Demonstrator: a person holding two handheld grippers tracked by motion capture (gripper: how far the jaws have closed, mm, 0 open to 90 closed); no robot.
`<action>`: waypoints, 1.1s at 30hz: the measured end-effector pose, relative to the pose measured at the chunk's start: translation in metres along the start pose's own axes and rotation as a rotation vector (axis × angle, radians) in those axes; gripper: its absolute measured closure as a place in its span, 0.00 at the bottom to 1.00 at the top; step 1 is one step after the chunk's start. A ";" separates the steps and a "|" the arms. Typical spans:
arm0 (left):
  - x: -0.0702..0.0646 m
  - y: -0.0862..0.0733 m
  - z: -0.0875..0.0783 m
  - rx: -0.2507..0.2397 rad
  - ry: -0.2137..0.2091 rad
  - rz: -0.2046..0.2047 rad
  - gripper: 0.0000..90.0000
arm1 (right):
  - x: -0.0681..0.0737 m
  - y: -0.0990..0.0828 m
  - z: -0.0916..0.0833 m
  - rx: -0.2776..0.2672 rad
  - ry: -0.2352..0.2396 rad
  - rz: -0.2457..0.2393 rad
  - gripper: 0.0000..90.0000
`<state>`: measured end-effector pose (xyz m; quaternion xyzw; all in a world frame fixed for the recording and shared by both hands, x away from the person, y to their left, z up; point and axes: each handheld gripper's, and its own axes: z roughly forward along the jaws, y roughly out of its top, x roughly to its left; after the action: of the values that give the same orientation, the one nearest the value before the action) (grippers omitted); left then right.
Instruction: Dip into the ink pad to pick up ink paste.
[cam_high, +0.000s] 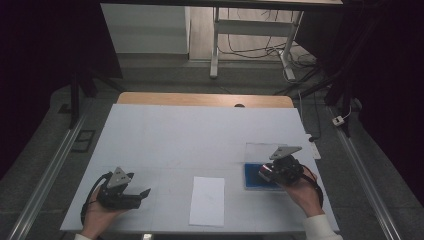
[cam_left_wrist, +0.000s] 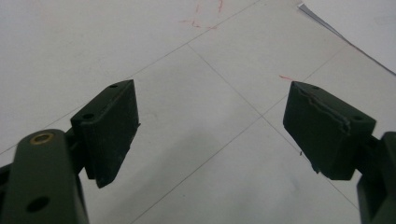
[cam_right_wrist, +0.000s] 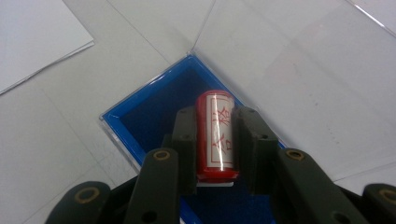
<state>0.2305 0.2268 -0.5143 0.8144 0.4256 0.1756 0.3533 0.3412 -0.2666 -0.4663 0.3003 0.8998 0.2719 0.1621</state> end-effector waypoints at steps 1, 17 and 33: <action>0.000 0.000 0.000 0.000 0.000 0.000 0.21 | 0.000 0.000 0.000 0.000 0.001 0.001 0.78; -0.001 0.000 0.000 0.000 0.002 0.004 0.21 | -0.001 0.000 0.003 0.024 -0.001 0.009 0.78; -0.003 0.001 -0.001 0.001 0.006 0.006 0.21 | -0.003 -0.006 0.006 0.001 0.014 0.019 0.78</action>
<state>0.2291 0.2247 -0.5134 0.8152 0.4243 0.1787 0.3514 0.3431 -0.2700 -0.4742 0.3073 0.8981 0.2750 0.1531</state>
